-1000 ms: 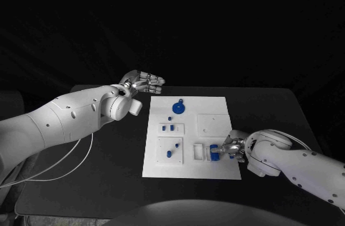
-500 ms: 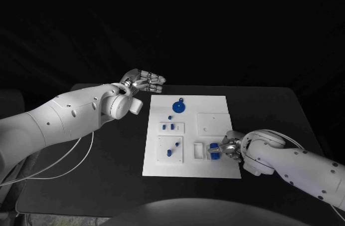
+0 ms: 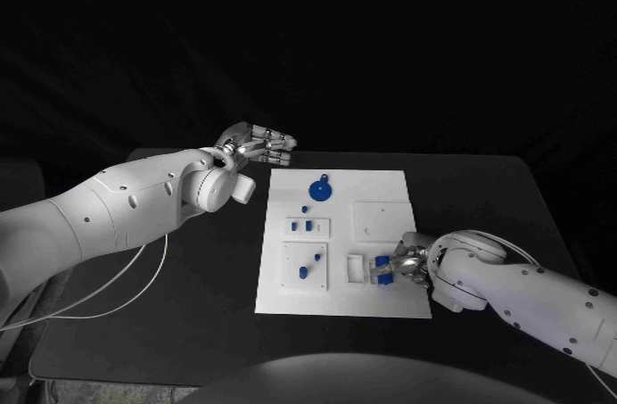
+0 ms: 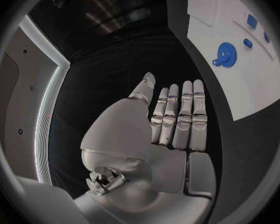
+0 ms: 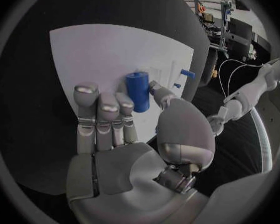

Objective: Assemble the parts on the task board

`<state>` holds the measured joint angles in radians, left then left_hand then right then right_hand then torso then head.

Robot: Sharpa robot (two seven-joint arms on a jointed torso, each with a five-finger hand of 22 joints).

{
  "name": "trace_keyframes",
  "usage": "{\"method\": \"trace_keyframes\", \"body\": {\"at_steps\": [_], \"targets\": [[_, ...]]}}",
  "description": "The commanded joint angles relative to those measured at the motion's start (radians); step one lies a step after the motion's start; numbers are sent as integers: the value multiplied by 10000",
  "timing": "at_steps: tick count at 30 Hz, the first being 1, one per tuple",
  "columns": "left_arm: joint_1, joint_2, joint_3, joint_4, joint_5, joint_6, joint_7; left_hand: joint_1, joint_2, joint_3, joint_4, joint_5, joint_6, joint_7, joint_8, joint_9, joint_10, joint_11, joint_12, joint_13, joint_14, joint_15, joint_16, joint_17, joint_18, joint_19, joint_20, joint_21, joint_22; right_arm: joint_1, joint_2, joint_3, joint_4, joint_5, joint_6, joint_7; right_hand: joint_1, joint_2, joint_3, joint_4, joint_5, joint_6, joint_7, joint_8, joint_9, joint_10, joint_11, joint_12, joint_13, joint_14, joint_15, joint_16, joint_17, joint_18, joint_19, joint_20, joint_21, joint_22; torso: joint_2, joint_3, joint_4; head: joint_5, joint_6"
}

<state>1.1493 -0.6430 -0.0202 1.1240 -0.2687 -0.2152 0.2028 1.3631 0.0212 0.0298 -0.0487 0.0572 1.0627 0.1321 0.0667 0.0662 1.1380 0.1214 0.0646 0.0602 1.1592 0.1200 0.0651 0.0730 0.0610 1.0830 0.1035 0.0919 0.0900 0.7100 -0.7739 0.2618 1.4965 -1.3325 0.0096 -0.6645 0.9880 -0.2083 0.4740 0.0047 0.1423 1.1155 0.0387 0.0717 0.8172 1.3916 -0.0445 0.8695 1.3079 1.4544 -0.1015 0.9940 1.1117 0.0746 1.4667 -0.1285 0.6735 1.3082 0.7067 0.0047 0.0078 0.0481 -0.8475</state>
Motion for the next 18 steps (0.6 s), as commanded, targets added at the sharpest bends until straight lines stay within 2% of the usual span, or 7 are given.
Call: {"method": "trace_keyframes", "body": {"at_steps": [1, 4, 7, 11, 18], "targets": [[0, 13, 6, 26, 21, 140, 64, -95, -17, -17, 24, -35, -78, 17, -32, 7, -53, 48, -56, -8, -65, 10, -34, 11, 156, 30, 38, 38, -9, -110, 2, -97, -95, -366, -91, -39, 417, 640, 323, -634, 749, 70, -86, -67, -1300, -77, -71, -1, -50, 60, -60, -38, -22, -123, 517, 3, 25, 41, -2, -1, -6, 10, 15], [0, 6, 6, 26, 21, 138, 60, -95, -17, -17, 24, -35, -78, 17, -32, 7, -53, 48, -56, -8, -65, 10, -34, 11, 156, 30, 38, 38, -9, -110, -50, -102, -26, -437, -312, -26, 367, 932, 410, -1140, 1121, 158, -141, -65, -1223, -76, -119, -29, -127, 59, -84, -39, -39, -149, 520, -25, 42, 66, 0, 6, -7, 12, 11], [0, -1, 6, 26, 21, 139, 54, -95, -17, -17, 24, -35, -78, 17, -32, 7, -53, 48, -56, -8, -65, 10, -34, 11, 156, 30, 38, 38, -9, -109, -121, -103, 71, -413, -471, -15, 144, 1064, 459, -1441, 1104, 206, -170, -75, -1133, -71, -136, 4, -179, 55, -98, -35, -59, -170, 522, -45, 45, 92, 1, 7, -8, 15, 9], [0, -10, 6, 23, 21, 145, 34, -95, -17, -17, 24, -35, -78, 17, -32, 7, -53, 48, -56, -8, -65, 10, -34, 11, 156, 30, 38, 38, -9, -102, -283, -82, 306, -39, -645, -20, 107, 1077, 439, -1436, 820, 236, -186, -76, -1125, -59, -142, 15, -200, 54, -101, -42, -74, -170, 524, -47, 25, 91, -5, 8, -13, 16, 19], [0, -15, 5, 19, 21, 160, 3, -95, -17, -17, 24, -35, -78, 17, -32, 7, -53, 48, -56, -8, -65, 10, -34, 11, 156, 30, 38, 38, -9, 12, -543, 93, 786, 736, -720, -81, 96, 1052, 324, -1313, 411, 264, -190, -78, -1176, -59, -136, 27, -231, 52, -97, -36, -85, -172, 526, -45, 35, 105, -5, -4, -15, 0, 35]]}}
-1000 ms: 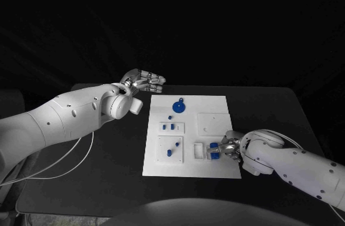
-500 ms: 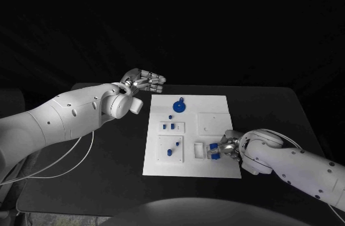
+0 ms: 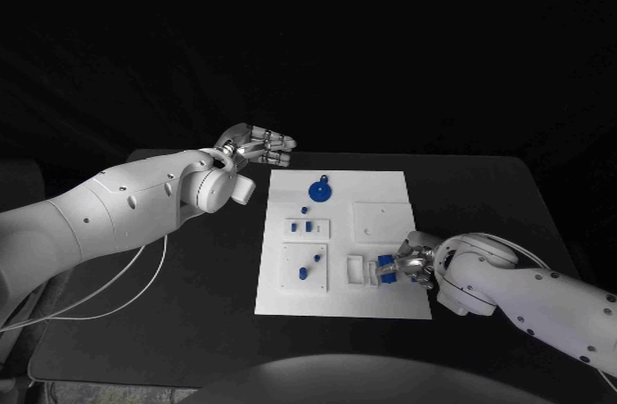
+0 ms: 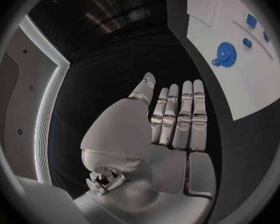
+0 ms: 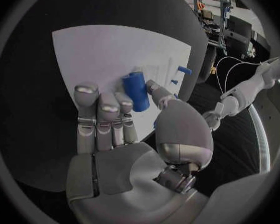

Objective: Assemble the parts on the task board

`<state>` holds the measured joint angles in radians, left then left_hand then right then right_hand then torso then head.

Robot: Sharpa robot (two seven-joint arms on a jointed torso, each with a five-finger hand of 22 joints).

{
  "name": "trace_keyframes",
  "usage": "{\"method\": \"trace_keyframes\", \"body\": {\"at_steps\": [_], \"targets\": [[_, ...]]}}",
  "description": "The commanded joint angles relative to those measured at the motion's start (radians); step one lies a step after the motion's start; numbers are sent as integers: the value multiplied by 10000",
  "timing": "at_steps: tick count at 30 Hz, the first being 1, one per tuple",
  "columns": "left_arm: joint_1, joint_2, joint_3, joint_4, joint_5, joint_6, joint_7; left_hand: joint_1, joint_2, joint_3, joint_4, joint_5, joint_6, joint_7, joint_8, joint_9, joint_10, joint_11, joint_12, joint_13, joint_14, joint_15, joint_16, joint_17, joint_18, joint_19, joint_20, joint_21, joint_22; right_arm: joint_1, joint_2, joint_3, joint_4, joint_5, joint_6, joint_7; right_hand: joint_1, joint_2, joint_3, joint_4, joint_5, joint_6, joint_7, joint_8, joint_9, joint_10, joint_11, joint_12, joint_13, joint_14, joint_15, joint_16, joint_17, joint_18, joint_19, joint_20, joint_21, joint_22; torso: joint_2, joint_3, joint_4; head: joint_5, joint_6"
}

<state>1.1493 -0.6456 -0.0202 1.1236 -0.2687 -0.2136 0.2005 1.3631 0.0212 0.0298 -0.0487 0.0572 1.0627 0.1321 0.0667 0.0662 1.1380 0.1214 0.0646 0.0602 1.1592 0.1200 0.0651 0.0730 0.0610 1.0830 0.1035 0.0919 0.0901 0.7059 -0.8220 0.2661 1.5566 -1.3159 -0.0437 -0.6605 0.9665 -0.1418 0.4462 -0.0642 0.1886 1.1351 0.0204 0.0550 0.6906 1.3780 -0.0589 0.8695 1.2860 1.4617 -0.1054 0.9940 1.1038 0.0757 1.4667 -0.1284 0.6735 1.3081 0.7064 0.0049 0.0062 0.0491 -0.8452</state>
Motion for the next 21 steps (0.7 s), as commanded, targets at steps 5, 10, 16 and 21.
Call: {"method": "trace_keyframes", "body": {"at_steps": [5, 10, 16, 21], "targets": [[1, 11, 4, 22, 20, 149, 1, -93, -18, -24, 38, -35, -79, 18, -32, 7, -57, 50, -56, -8, -67, 11, -34, 11, 156, 33, 39, 37, -20, 176, -168, 167, 478, 867, -73, -187, 342, 354, 517, -530, -153, 77, -1, 88, 25, 69, 13, 42, -26, -24, -56, -29, -10, -183, 524, -43, 18, 110, 2, -8, 9, -23, 31], [2, 23, 4, 16, 16, 159, -22, -93, -24, -34, 56, -34, -81, 21, -31, 8, -68, 53, -55, -8, -71, 13, -34, 11, 157, 34, 42, 34, -32, 263, -126, 205, 598, 1014, 155, -256, 354, 322, 430, -400, -257, 74, 13, 87, -81, 35, 24, -16, -77, -31, -47, -46, -28, -178, 521, -34, -23, 109, 13, -2, 25, -5, 34], [2, 35, 3, 9, 15, 164, -30, -101, -29, -38, 73, -36, -83, 18, -31, 8, -74, 53, -56, -8, -70, 14, -33, 12, 157, 33, 43, 33, -36, 326, 44, 194, 526, 1082, 447, -339, 393, 313, 331, -295, -408, 81, 21, 87, -168, 28, 31, -15, -104, -27, -40, -24, -11, -179, 518, -27, -24, 125, 6, -17, 14, 1, 11], [3, 48, 3, 8, 15, 173, -33, -101, -29, -38, 73, -36, -83, 18, -31, 8, -74, 53, -56, -8, -70, 14, -33, 12, 157, 33, 43, 33, -36, 344, 282, 104, 386, 1010, 549, -385, 413, 321, 223, -226, -452, 98, 21, 88, -208, 21, 33, -45, -138, -34, -37, -8, 16, -176, 517, -25, -55, 134, 11, -3, 20, 17, -4]]}}
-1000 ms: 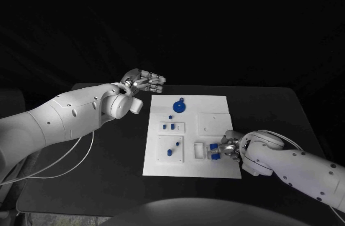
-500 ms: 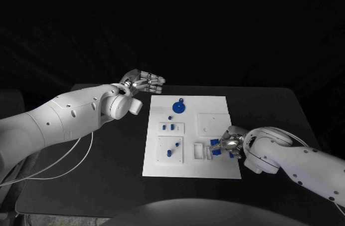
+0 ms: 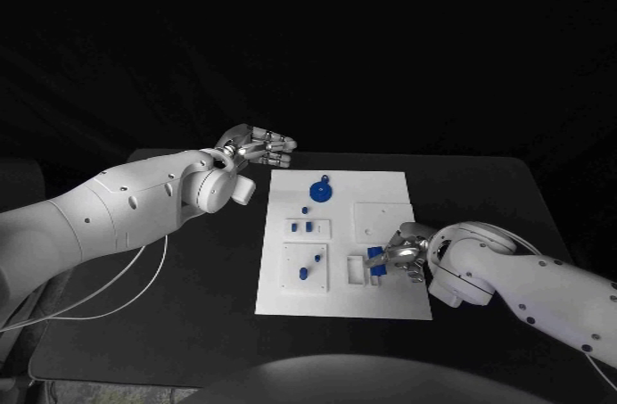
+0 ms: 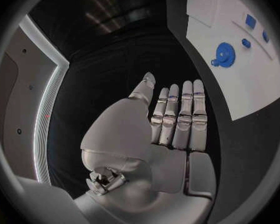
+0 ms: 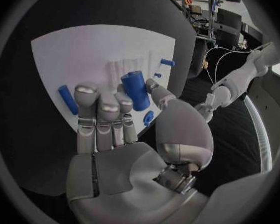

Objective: Assemble the parts on the task board

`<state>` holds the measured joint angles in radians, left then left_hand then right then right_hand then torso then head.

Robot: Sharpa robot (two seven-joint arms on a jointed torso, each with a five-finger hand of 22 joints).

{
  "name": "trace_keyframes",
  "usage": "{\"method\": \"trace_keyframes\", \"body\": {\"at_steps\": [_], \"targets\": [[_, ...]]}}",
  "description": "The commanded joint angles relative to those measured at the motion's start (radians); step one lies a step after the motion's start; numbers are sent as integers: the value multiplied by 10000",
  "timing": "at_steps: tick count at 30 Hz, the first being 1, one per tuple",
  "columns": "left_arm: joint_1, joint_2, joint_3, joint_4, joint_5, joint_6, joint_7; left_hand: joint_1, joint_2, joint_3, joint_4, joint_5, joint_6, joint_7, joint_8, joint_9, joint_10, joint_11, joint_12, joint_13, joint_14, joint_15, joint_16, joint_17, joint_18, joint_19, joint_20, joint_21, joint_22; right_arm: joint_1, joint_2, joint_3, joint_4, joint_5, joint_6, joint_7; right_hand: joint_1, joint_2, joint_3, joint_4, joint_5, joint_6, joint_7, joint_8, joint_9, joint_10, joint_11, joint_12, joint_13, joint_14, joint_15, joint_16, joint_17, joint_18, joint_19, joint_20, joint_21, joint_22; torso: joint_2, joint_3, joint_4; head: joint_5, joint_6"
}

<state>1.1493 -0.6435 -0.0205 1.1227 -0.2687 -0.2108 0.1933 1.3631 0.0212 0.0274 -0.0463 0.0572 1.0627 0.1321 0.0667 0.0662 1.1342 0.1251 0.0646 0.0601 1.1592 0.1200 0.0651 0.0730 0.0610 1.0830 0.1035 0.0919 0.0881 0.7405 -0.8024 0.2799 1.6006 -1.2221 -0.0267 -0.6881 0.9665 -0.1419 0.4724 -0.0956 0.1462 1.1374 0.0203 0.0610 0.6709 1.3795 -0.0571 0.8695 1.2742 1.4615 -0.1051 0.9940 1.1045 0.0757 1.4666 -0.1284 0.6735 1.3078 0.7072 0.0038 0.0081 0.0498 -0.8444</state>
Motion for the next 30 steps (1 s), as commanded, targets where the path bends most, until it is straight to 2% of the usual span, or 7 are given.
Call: {"method": "trace_keyframes", "body": {"at_steps": [1, 9, 13, 20, 24, 28, 30], "targets": [[2, 29, 6, 18, 15, 148, 38, -101, -29, -14, 49, -36, -83, 18, -31, 8, -37, 16, -56, -8, -70, 14, -33, 12, 157, 33, 43, 33, -15, -1, 116, -50, -75, 41, 380, -115, 412, 321, -39, 89, -27, 75, 22, 28, -12, 6, 15, -45, -20, -32, -40, -8, 8, -176, 517, -25, -55, 136, 3, 7, 5, 9, -14], [2, 45, 5, 8, 15, 181, 12, -102, -34, -17, 78, -37, -86, 20, -32, 8, -36, 16, -55, -7, -75, 16, -34, 12, 157, 33, 46, 30, -24, 5, 497, -242, -343, -685, 223, -163, 385, 239, -181, 324, -398, 104, 22, 30, -42, 25, 17, -91, -95, -30, -38, -15, 23, -174, 521, -24, -76, 151, 7, 12, -3, 33, -31], [2, 55, 5, 7, 15, 196, 3, -102, -34, -17, 78, -37, -86, 20, -32, 8, -36, 16, -55, -7, -75, 16, -34, 12, 157, 33, 46, 30, -24, 6, 643, -312, -431, -850, 158, -161, 398, 202, -180, 411, -407, 114, 23, 32, -46, 24, 18, -106, -119, -28, -38, -24, 22, -175, 522, -23, -75, 155, 6, 15, -6, 51, -40], [2, 48, 4, 10, 14, 215, -6, -102, -34, -17, 78, -37, -86, 20, -32, 8, -36, 16, -55, -7, -75, 16, -34, 12, 157, 33, 46, 30, -24, 6, 774, -352, -561, -1114, -20, -135, 281, 47, -199, 692, -629, 120, 36, 31, -44, 22, 26, -144, -176, -27, -32, -53, 14, -172, 526, -20, -69, 164, 4, 9, -7, 76, -35], [2, 49, 4, 10, 14, 225, -9, -111, -37, -23, 102, -38, -95, 24, -33, 7, -48, 21, -54, -7, -87, 21, -35, 11, 155, 27, 49, 25, -31, 12, 821, -362, -632, -1173, 119, -144, 246, -131, -275, 999, -937, 103, 58, 34, -34, -4, 50, -193, -223, -33, -19, -91, 1, -165, 522, -8, -113, 153, 2, 5, -10, 75, -39], [2, 52, 4, 11, 14, 234, -14, -111, -37, -23, 102, -38, -95, 24, -33, 7, -48, 21, -54, -7, -87, 21, -35, 11, 155, 27, 49, 25, -31, 16, 858, -393, -673, -1172, 210, -136, 237, -269, -385, 1036, -971, 103, 74, 36, -37, -21, 56, -245, -248, -40, -21, -107, 0, -168, 518, -15, -136, 148, 3, 8, -8, 89, -47], [2, 50, 4, 12, 14, 236, -17, -127, -34, -29, 120, -39, -95, 23, -31, 8, -52, 24, -54, -6, -94, 22, -35, 11, 155, 25, 52, 23, -35, 17, 879, -416, -692, -1160, 237, -126, 219, -332, -472, 1179, -979, 95, 83, 35, -62, -20, 57, -267, -254, -39, -27, -119, 14, -179, 520, -28, -152, 143, 6, 11, -10, 95, -52]]}}
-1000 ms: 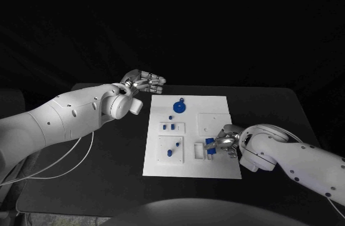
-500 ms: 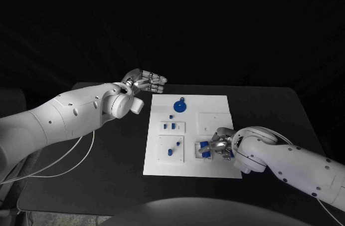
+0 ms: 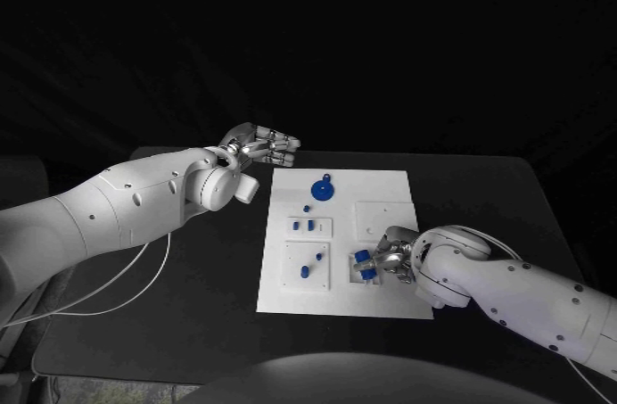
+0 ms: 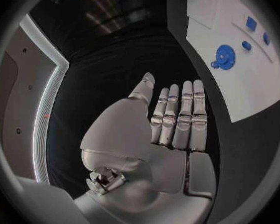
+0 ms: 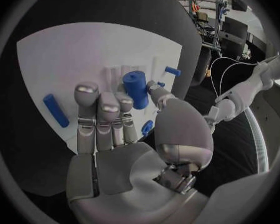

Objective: Assemble the parts on the task board

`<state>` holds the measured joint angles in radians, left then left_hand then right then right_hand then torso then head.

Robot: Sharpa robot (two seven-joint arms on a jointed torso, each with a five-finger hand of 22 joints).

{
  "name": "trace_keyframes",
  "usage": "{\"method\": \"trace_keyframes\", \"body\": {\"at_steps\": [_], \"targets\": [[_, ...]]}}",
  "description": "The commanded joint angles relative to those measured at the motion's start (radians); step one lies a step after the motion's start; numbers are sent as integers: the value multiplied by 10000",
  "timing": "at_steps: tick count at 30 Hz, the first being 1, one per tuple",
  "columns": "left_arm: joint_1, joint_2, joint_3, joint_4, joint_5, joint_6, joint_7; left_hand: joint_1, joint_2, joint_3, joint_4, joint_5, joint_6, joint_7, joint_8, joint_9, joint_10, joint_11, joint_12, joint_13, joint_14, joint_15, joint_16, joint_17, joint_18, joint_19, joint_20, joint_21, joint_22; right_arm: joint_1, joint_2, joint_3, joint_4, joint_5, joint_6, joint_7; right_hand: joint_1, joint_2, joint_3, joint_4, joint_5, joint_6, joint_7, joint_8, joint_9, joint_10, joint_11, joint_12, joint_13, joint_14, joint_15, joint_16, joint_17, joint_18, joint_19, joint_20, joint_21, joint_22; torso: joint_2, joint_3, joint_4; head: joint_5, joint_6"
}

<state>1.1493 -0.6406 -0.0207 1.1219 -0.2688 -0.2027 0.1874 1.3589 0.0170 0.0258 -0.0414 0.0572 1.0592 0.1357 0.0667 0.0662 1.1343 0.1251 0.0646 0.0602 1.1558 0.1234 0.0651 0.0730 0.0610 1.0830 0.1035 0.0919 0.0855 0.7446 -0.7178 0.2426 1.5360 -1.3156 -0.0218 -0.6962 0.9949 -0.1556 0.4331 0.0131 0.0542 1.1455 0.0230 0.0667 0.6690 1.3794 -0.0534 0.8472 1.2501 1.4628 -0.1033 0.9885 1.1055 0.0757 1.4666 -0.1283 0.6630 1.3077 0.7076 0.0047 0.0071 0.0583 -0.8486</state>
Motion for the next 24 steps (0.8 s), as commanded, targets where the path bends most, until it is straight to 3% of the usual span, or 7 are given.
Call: {"method": "trace_keyframes", "body": {"at_steps": [1, 14, 24], "targets": [[2, 20, 5, 19, 15, 156, 41, -85, 7, -13, 70, -39, -60, -12, -31, 8, -53, 24, -54, -7, -59, -12, -35, 11, 155, 25, 52, 23, -9, -24, 39, -51, -52, -221, 193, -42, -51, -216, -97, 143, -60, 16, 56, -22, -53, -18, 18, -54, -14, -51, -48, -66, 15, -185, 520, -32, -52, 144, 1, 3, 2, 15, -9], [2, 14, 5, 19, 14, 164, 28, -94, 6, -21, 87, -44, -64, -11, -31, 8, -60, 26, -55, -7, -65, -10, -34, 11, 155, 21, 55, 19, -13, -23, 71, -95, -16, -178, 123, -3, -169, -339, -412, 596, -61, 17, 73, -20, -108, -12, 35, -131, -15, -37, -40, -125, 76, -193, 523, -35, -79, 149, -2, 5, -7, 32, -26], [2, 9, 5, 19, 13, 175, 6, -99, -1, -32, 96, -49, -70, -8, -31, 8, -66, 29, -55, -7, -71, -7, -35, 9, 154, 21, 56, 17, -16, -24, 77, -99, 41, -150, 9, 55, -117, -439, -1089, 1498, -59, -5, 69, -19, -151, -5, 33, -151, 4, -22, -41, -167, 121, -189, 524, -32, -74, 159, -1, 6, -3, 40, -40]]}}
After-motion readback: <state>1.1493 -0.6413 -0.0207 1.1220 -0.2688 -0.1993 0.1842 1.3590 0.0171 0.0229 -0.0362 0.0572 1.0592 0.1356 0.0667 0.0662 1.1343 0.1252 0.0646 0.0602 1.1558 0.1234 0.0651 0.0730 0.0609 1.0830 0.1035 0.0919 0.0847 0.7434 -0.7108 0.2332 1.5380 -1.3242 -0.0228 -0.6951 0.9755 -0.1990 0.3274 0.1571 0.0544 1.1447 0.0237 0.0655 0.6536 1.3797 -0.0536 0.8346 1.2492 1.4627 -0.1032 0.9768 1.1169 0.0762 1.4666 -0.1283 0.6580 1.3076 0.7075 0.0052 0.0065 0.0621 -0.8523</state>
